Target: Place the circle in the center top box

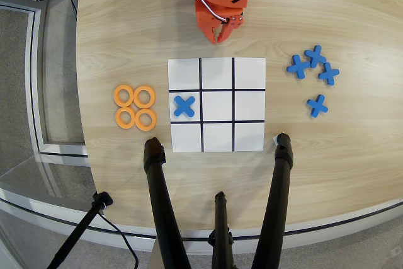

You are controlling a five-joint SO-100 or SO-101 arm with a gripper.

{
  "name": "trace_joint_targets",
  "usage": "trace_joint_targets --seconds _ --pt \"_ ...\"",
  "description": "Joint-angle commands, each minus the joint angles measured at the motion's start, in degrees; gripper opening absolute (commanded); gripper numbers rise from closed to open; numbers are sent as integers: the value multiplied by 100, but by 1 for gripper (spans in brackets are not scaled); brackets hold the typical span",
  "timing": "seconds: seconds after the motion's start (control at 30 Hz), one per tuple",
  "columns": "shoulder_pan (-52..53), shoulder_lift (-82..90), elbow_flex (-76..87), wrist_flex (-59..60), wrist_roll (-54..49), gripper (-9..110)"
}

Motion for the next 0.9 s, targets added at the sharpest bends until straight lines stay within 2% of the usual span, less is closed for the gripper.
trace_joint_targets --seconds 0.0,0.4,0.87 --pt "185 -439 105 -1187 308 6" --pt "272 -826 -229 -1169 308 7" --pt "1213 -5089 -3814 -2074 729 13"
